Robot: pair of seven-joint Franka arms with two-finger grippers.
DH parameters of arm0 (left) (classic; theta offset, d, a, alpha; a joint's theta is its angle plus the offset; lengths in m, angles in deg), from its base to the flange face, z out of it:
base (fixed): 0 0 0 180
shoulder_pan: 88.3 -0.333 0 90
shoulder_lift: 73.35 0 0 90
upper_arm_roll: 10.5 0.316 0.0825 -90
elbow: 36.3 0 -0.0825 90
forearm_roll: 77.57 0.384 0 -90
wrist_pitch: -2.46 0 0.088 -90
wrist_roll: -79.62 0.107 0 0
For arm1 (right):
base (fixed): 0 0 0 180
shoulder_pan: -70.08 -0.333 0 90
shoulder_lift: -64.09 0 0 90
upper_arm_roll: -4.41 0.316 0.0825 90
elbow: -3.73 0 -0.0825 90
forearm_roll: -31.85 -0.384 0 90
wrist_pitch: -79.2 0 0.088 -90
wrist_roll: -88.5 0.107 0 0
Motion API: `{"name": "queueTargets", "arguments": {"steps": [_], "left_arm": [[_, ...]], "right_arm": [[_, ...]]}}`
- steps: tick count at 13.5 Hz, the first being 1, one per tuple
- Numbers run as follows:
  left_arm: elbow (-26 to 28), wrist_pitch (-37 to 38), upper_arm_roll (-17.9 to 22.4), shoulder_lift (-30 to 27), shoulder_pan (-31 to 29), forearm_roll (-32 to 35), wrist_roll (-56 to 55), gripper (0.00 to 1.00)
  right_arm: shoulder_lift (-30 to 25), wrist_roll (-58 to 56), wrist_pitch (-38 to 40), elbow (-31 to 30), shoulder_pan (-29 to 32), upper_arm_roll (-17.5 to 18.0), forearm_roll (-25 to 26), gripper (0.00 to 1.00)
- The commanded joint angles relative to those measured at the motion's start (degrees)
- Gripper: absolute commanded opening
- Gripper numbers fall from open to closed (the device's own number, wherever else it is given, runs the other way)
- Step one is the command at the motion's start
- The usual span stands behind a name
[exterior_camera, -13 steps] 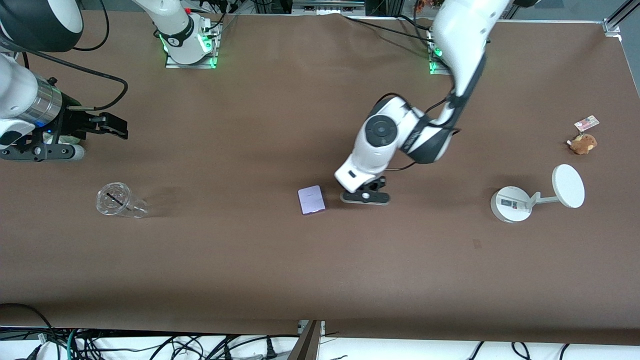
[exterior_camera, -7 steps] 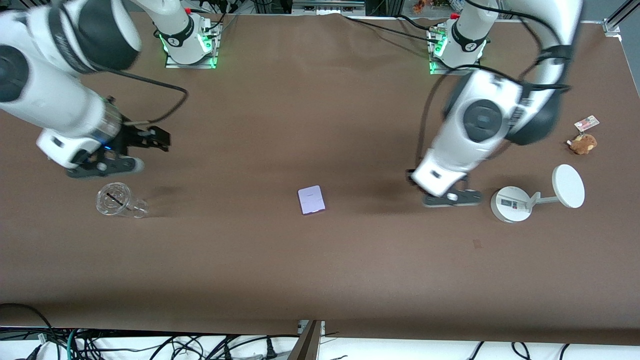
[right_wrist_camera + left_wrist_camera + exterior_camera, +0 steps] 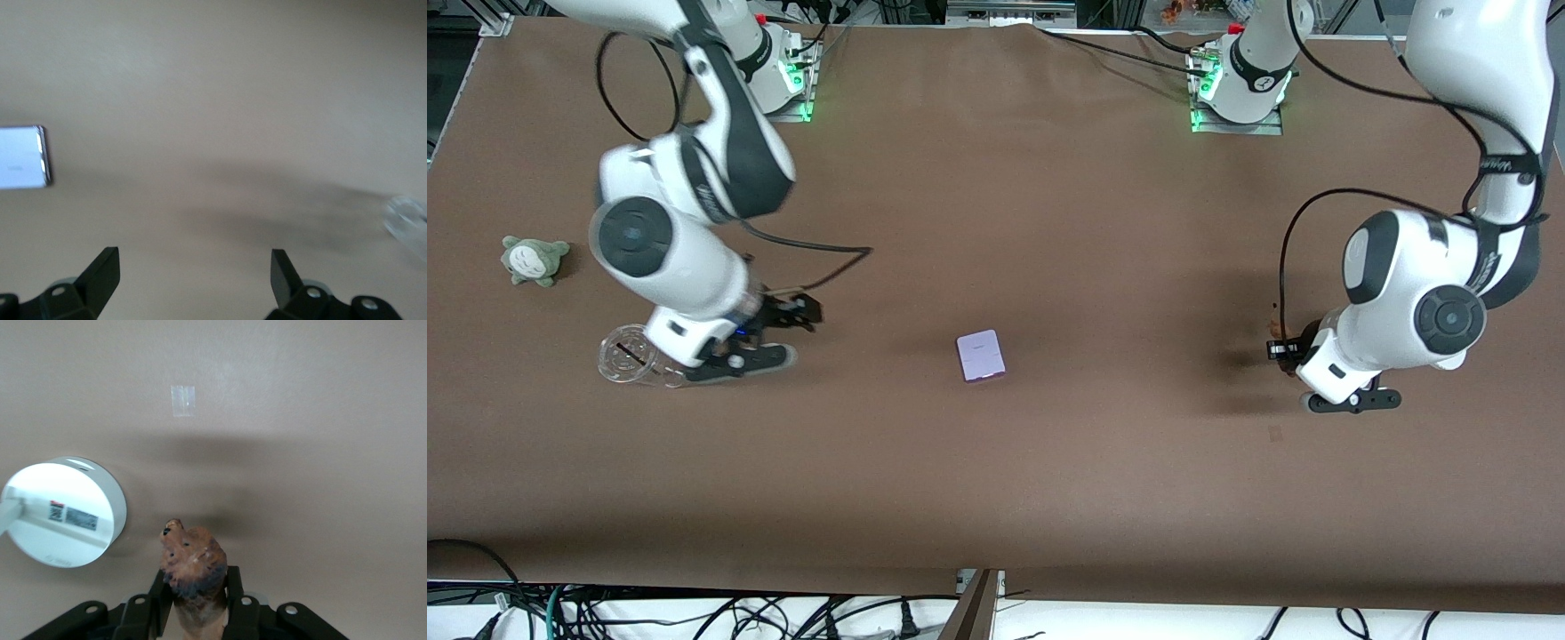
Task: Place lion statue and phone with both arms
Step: 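Carry the lion with the left gripper while the right gripper reaches the phone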
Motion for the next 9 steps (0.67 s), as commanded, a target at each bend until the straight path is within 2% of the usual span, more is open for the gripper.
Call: {"name": "queueTargets", "arguments": {"steps": [1,2,4,7,8,9], "left_arm": [[3.03,-6.22,-0.63,1.72,-0.95,-0.48,1.79,0.01],[6.18,-11.04,-0.63,1.73,-1.03,-0.48,1.97,0.01],[9.98,-16.87,-0.63,2.08,-1.04,-0.48,1.97,0.01],[11.92,-21.79,-0.54,3.74,-1.04,0.83,1.97,0.05],[11.92,-22.07,-0.54,3.84,-1.04,1.10,1.88,0.18],[11.84,-21.81,-0.54,3.66,-1.04,1.11,1.88,0.65]], "right_arm": [[6.55,1.04,-8.08,2.02,-2.22,-0.13,0.07,1.00],[8.66,1.57,-11.77,2.46,-3.53,-0.22,0.07,1.00],[14.28,4.11,-13.13,7.53,-5.99,-0.22,0.16,1.00],[21.58,9.91,-13.13,15.18,-10.30,-0.39,0.51,1.00],[23.34,10.36,-13.13,17.03,-11.27,-0.48,0.69,1.00],[24.49,10.45,-13.13,18.18,-11.98,-0.57,0.69,1.00]]}}
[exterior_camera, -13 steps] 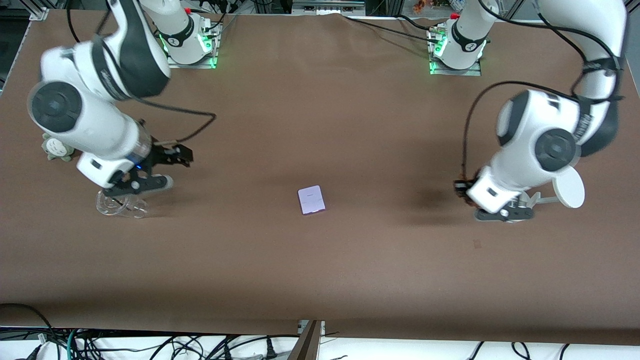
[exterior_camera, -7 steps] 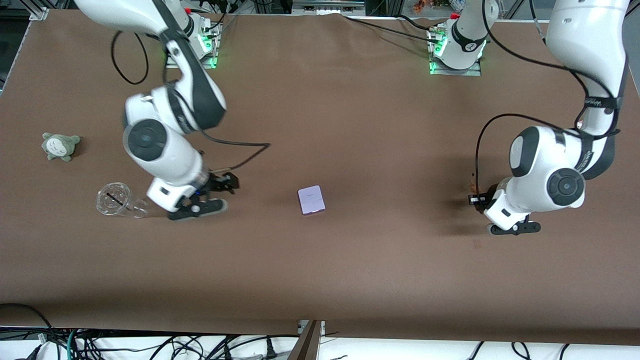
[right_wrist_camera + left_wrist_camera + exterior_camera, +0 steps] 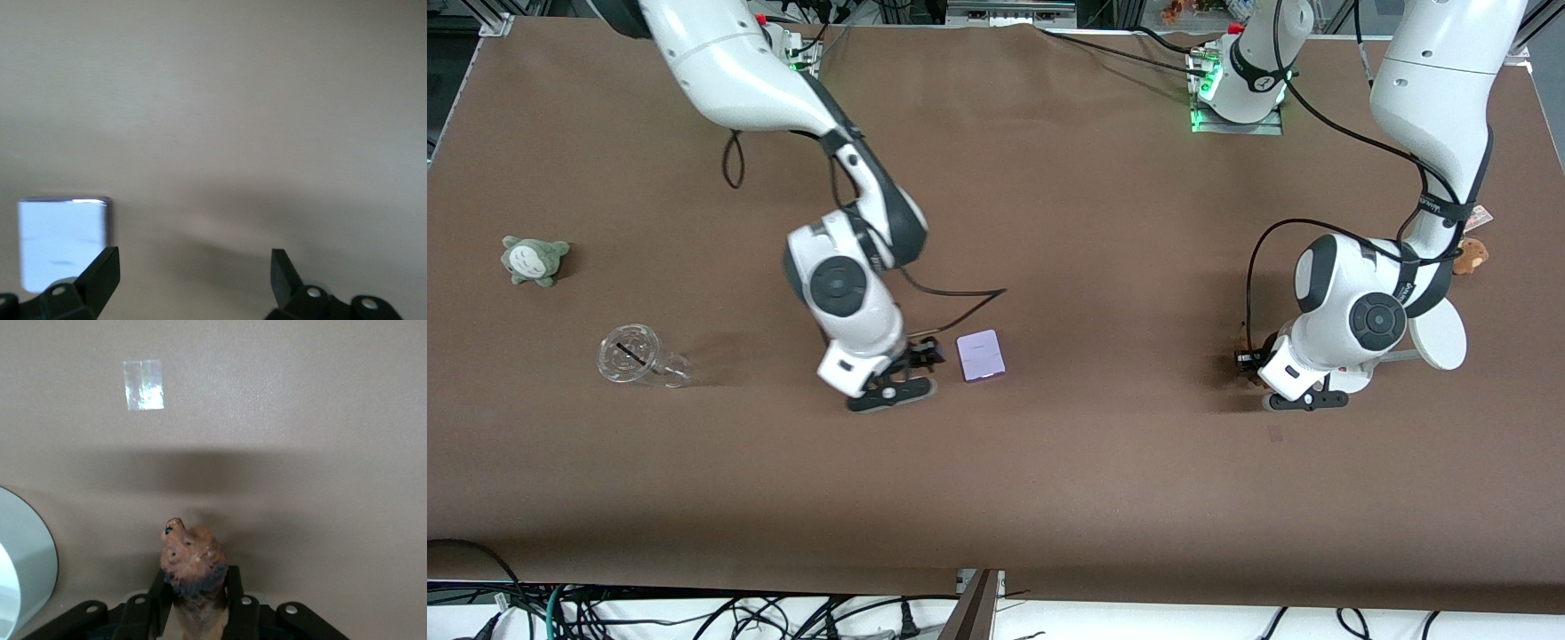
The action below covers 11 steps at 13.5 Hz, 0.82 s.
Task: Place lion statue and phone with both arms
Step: 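Carry the lion with the left gripper while the right gripper reaches the phone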
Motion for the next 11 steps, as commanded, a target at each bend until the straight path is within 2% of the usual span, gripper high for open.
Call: {"name": "queueTargets", "arguments": {"steps": [1,2,4,7,11], "left_arm": [[0.92,-1.52,-0.53,-0.28,-0.79,0.85,1.22,1.00],[0.74,-1.17,-0.62,-0.72,-0.70,0.85,0.61,1.00],[-0.74,4.42,-0.88,-3.43,-0.26,0.85,0.51,1.00],[-5.66,16.20,-0.97,-7.57,0.09,0.85,0.96,1.00],[-14.43,27.98,-1.67,-10.56,0.09,0.94,1.04,1.00]], "right_arm": [[5.41,1.99,0.85,7.18,-2.26,-0.72,0.67,1.00],[6.46,3.38,0.84,7.88,-3.31,-0.90,0.76,1.00],[7.87,5.76,0.76,9.29,-4.81,-0.99,1.28,1.00],[8.93,9.01,-0.47,9.65,-6.56,-0.99,1.72,1.00],[10.68,9.73,-2.49,10.18,-7.71,-0.99,1.81,1.00]]}}
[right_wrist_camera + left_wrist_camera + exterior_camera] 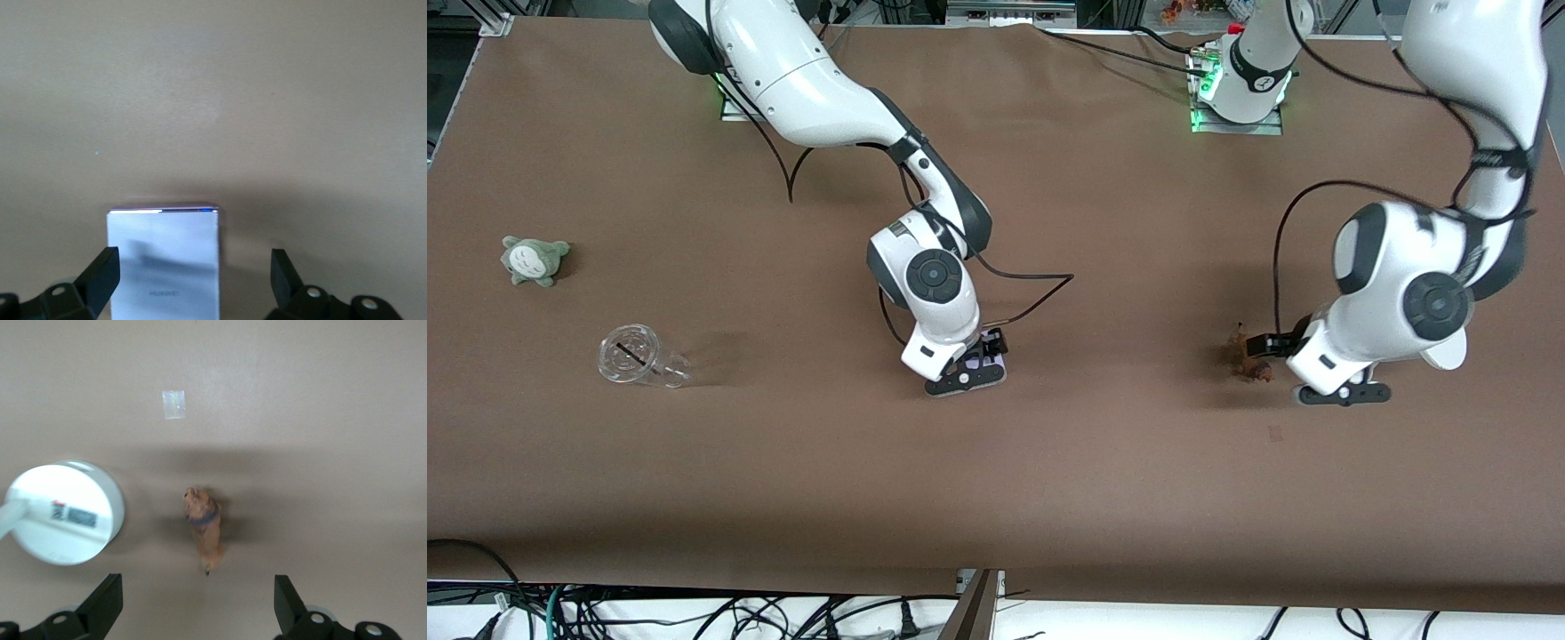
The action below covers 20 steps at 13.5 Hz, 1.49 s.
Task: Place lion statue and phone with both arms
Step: 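Release the lion by the lamp while the right gripper grasps the phone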
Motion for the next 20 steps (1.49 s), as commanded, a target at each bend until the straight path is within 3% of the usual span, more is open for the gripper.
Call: {"name": "queueTargets", "arguments": {"steps": [1,6,10,11,14,17,20], "left_arm": [[-7.75,8.77,-0.31,-0.87,-0.11,0.89,1.04,1.00],[-21.91,21.18,0.30,-3.59,-0.72,0.80,0.95,1.00],[-26.06,31.03,0.39,-4.91,-1.68,-0.51,2.17,1.00],[-23.89,29.22,1.00,-7.26,-1.43,-0.95,5.14,1.00],[-4.60,15.26,6.79,-19.64,1.64,-1.83,11.66,1.00],[0.81,14.52,9.79,-23.89,4.99,-1.92,9.40,1.00],[-0.13,15.05,9.53,-22.50,4.46,-2.01,8.95,1.00]], "right_arm": [[2.63,1.54,-1.58,2.51,-1.02,-0.50,1.22,1.00],[3.86,1.71,-2.82,2.51,-2.34,-0.41,1.84,1.00],[5.00,3.21,-4.92,2.42,-3.31,-0.50,2.80,1.00],[5.09,3.21,-5.02,2.42,-3.22,-0.50,3.07,1.00],[4.92,3.03,-5.19,2.42,-2.96,-0.41,2.98,1.00],[4.92,2.42,-6.33,3.38,-2.52,-0.41,2.89,1.00],[4.74,2.24,-7.21,3.74,-2.43,-0.15,2.63,1.00]]}}
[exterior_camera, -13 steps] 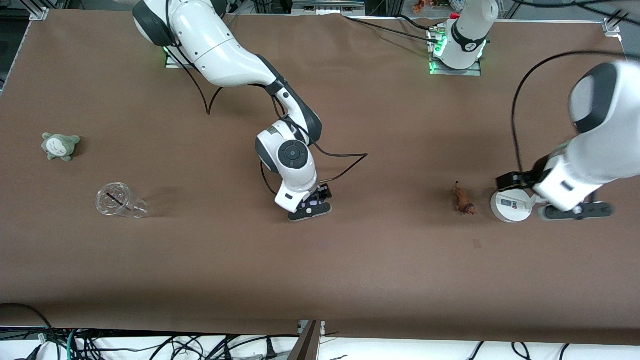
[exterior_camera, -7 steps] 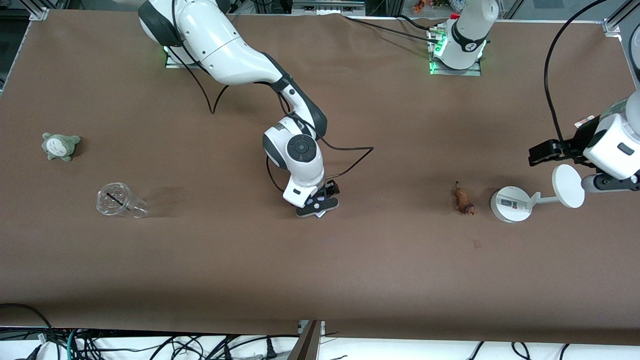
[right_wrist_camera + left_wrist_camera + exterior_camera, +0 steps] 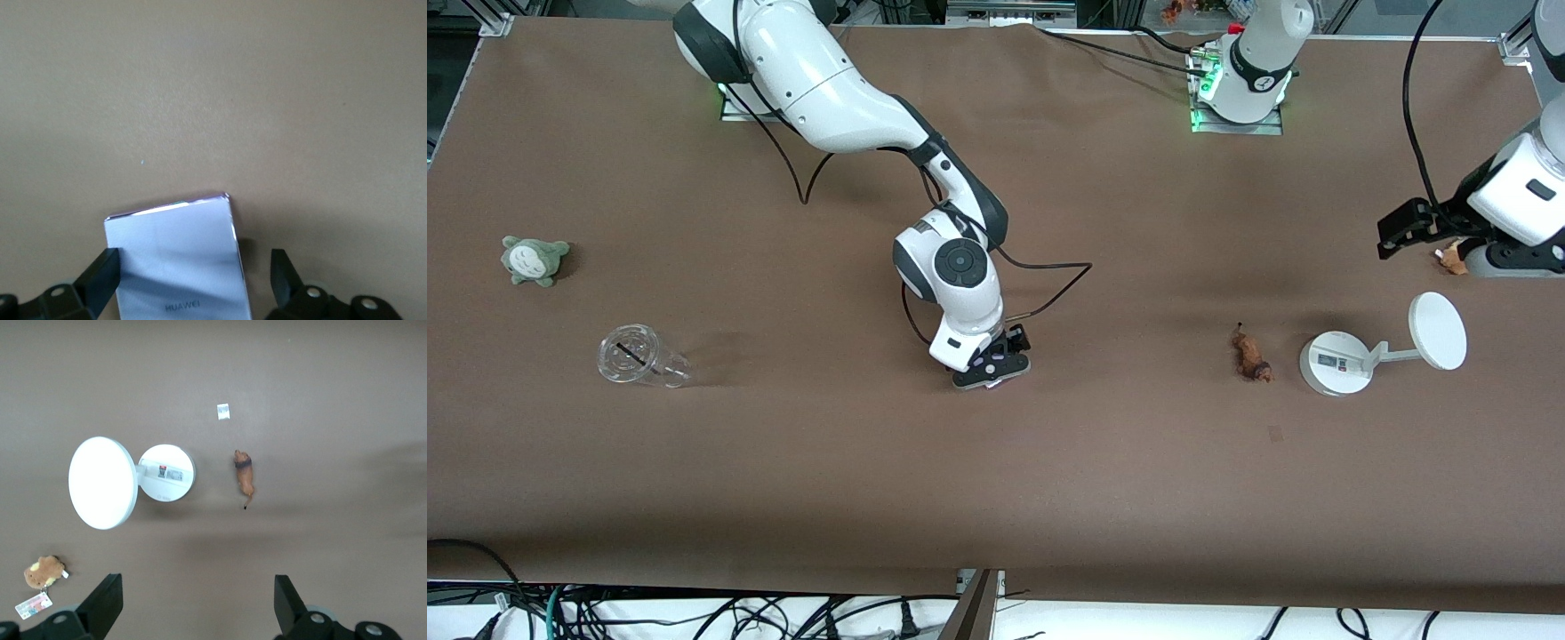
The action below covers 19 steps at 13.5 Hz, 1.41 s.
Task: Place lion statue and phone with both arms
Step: 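Release the lion by the lamp while the right gripper grasps the phone, then lift the white phone with the right gripper toward the glass beaker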
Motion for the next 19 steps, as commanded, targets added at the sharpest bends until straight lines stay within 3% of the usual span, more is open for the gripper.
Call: {"name": "queueTargets", "arguments": {"steps": [1,11,13,14,15,17,19], "left_arm": [[0.15,-1.59,0.91,0.43,0.81,-0.74,-0.36,1.00],[0.05,-2.11,0.55,0.44,0.99,-0.04,-1.85,1.00],[0.05,-2.03,0.64,0.53,0.90,-0.04,-1.86,1.00],[0.05,-2.03,0.64,0.53,0.90,-0.04,-1.86,1.00],[0.05,-2.03,0.55,0.53,0.90,-0.12,-1.86,1.00],[-0.04,-1.76,0.55,0.44,1.34,-0.13,-1.86,1.00],[-0.04,-1.76,0.47,0.44,1.34,-0.13,-1.86,1.00]], "right_arm": [[1.32,0.17,-1.12,2.46,0.10,0.15,0.59,1.00],[3.78,-2.03,-4.98,1.93,-0.25,0.06,1.12,0.99],[4.04,-3.60,-6.04,1.93,-0.17,-0.12,1.56,0.83],[3.96,-4.49,-5.87,1.93,0.18,-0.12,1.73,0.63],[3.78,-4.58,-5.69,1.93,0.19,-0.29,1.91,0.58],[3.34,-4.15,-5.26,2.02,0.19,-0.91,1.13,0.58],[1.94,-4.05,-4.81,2.02,1.58,-0.91,-1.07,0.44]]}}
